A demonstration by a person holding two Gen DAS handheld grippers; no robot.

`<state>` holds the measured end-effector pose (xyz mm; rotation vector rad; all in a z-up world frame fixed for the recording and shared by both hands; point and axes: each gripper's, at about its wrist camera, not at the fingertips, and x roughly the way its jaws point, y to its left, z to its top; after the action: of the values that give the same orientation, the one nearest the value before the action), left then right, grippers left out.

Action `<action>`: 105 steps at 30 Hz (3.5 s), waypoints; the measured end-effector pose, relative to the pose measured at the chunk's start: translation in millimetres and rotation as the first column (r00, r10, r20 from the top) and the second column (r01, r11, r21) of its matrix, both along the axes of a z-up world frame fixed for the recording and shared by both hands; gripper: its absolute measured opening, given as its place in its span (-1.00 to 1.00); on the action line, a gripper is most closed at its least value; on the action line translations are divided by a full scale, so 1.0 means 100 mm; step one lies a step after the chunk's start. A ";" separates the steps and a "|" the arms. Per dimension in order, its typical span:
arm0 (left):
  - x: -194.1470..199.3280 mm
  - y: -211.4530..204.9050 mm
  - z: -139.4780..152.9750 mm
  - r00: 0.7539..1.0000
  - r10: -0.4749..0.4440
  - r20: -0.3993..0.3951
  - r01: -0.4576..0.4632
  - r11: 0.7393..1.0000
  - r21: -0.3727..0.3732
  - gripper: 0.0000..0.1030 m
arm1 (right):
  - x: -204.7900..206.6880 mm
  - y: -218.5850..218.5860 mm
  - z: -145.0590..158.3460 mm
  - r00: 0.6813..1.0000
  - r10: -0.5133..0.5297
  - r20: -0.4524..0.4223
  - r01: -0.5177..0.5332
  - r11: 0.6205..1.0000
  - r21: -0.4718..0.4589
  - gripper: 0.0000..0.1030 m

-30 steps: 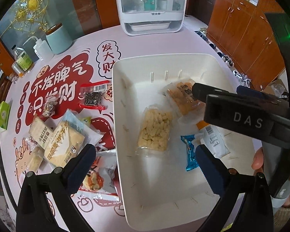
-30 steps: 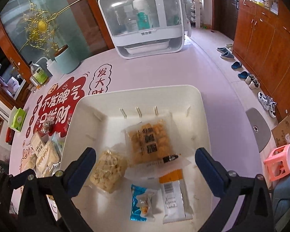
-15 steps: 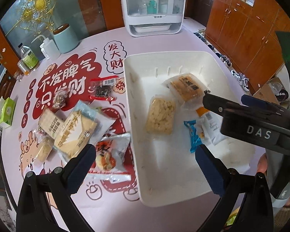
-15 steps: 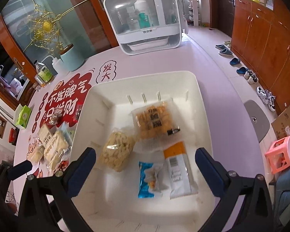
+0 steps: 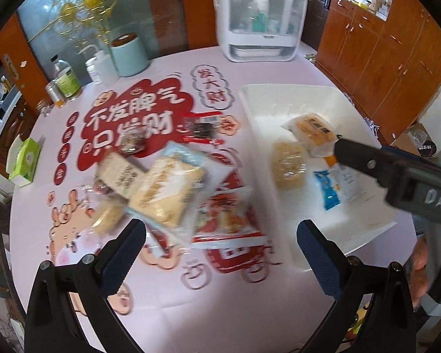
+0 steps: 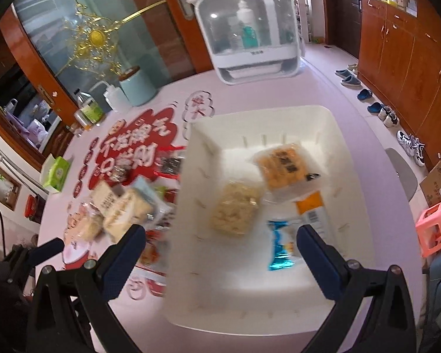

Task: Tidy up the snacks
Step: 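Withdraw both tools from the tray toward the remaining snacks, then grasp the bread pack with the right tool while the left grasps the crumbly snack bag, then lift both held bags and carry them toward the white tray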

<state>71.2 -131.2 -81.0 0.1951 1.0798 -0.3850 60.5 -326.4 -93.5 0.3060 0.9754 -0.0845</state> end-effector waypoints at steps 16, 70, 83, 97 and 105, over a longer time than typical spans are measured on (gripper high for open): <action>0.43 1.67 -0.11 0.993 0.115 0.026 -0.116 0.993 0.036 0.98 | 0.24 1.29 0.10 1.000 0.023 0.013 -0.023 1.000 0.008 1.00; 1.28 2.10 -1.31 0.967 0.148 -0.208 -0.147 0.989 0.023 0.24 | 1.16 1.82 -1.06 0.992 -0.015 -0.124 0.016 1.000 0.010 -0.57; 0.83 1.92 -0.44 0.991 0.100 -0.083 -0.107 0.991 -0.084 0.24 | 0.60 2.00 -0.30 0.997 0.069 0.042 -0.068 0.998 -0.019 -0.59; 0.40 1.33 0.10 0.999 0.044 0.004 -0.043 0.993 -0.111 0.24 | 0.03 1.62 0.19 0.988 0.050 0.145 -0.044 0.998 -0.045 -0.59; 0.17 0.62 0.38 0.998 -0.025 0.058 0.032 0.990 -0.137 0.24 | -0.28 1.06 0.45 0.982 0.000 0.191 0.012 0.998 -0.063 -0.59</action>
<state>88.3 -68.7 -43.3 0.0983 0.9917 -0.4755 32.2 -220.5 -48.7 0.2533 0.7798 -0.0894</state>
